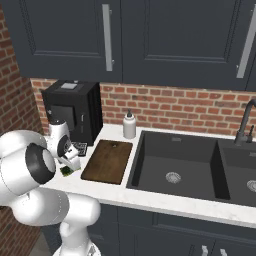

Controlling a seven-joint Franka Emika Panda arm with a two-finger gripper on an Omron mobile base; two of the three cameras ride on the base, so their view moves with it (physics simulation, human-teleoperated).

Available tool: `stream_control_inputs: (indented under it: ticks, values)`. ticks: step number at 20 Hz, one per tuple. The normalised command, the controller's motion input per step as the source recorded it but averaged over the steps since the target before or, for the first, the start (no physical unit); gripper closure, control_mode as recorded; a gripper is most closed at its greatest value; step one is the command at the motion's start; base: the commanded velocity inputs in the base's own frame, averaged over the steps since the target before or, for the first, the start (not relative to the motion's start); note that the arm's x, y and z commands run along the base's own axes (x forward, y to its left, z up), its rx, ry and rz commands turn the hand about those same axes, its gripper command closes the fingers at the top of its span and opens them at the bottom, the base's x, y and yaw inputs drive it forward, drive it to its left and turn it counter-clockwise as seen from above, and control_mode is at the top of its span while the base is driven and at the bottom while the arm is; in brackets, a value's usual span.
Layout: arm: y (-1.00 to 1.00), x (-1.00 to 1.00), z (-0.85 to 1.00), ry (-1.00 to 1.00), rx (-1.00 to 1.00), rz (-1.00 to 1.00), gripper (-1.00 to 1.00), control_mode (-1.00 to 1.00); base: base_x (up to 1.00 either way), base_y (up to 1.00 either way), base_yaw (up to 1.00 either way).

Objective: Pick up the sponge from the counter and clean the cutting board by briefly scrubbing or pressing down on the cutting board. Once finished, release the sponge.

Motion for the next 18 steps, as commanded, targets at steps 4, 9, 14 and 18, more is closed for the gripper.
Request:
stream_control_inputs:
  ticks: [4, 9, 14, 18]
  values:
    - [-0.01, -0.01, -0.03, -0.04, 0.0, 0.0, -1.0, -1.0, 0.0, 0.0, 0.0]
    - [0.0, 0.0, -0.09, -0.02, 0.0, 0.0, -1.0, -1.0, 0.0, 0.0, 0.0]
    - [-0.06, 0.0, -0.08, -0.01, 0.0, 0.0, -1.0, -1.0, 0.0, 0.0, 0.0]
    - [-0.14, 0.0, -0.02, -0.01, 0.0, 0.0, -1.0, -1.0, 0.0, 0.0, 0.0]
